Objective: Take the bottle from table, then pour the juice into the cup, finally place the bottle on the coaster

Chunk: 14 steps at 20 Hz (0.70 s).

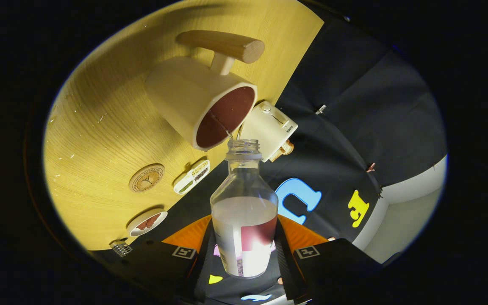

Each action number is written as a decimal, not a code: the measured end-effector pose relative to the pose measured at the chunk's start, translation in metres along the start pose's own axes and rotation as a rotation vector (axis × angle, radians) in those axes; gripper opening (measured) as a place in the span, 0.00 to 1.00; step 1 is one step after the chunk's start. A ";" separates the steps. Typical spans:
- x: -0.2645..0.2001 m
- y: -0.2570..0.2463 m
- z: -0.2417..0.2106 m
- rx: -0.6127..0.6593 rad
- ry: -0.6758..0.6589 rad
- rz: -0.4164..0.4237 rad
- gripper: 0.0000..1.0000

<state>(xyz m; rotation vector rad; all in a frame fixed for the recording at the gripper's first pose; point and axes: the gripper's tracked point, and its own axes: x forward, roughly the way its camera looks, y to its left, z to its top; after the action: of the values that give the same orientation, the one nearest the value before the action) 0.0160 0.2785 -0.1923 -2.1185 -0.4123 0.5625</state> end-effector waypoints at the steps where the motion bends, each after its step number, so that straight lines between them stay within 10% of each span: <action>1: 0.001 -0.001 -0.001 -0.009 -0.005 -0.003 0.70; 14: 0.005 -0.010 -0.001 -0.124 -0.064 -0.098 0.70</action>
<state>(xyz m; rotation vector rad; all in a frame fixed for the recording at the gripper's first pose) 0.0204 0.2857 -0.1845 -2.1885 -0.5980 0.5612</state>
